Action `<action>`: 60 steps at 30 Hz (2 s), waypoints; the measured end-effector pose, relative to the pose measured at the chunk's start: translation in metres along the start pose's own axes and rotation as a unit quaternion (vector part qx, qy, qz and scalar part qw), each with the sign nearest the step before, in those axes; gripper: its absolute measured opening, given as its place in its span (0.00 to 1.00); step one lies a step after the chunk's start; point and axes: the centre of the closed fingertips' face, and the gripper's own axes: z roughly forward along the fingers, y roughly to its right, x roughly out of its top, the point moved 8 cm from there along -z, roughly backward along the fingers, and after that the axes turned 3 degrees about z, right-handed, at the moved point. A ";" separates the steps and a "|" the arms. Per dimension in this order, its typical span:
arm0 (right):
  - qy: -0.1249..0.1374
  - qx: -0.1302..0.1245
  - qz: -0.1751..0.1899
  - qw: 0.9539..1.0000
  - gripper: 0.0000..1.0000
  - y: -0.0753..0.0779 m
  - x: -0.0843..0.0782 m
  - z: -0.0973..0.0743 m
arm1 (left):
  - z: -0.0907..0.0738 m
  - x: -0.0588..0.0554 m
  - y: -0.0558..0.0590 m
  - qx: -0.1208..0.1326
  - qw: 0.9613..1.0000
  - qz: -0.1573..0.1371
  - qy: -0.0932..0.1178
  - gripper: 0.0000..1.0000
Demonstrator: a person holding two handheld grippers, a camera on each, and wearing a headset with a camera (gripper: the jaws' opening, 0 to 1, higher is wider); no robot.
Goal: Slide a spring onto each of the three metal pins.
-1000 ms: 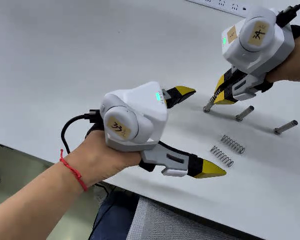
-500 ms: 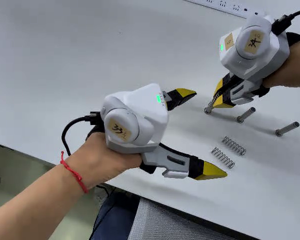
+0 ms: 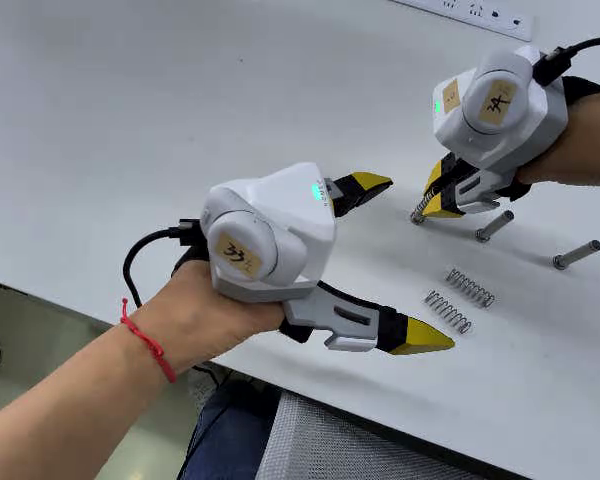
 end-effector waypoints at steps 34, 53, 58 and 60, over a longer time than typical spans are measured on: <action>0.010 0.001 0.016 1.000 0.11 -0.003 0.001 0.003 | -0.001 0.000 0.000 0.002 1.000 0.001 -0.003 0.94; 0.041 -0.008 0.027 0.999 0.19 -0.005 -0.002 -0.009 | -0.002 0.006 0.002 -0.002 1.000 0.011 -0.010 0.93; 0.056 -0.015 0.031 0.998 0.23 -0.009 -0.002 -0.019 | -0.003 0.008 0.003 -0.002 1.000 0.014 -0.012 0.93; 0.061 -0.016 0.032 0.998 0.24 -0.010 -0.003 -0.020 | -0.003 0.009 0.003 -0.003 1.000 0.015 -0.013 0.93</action>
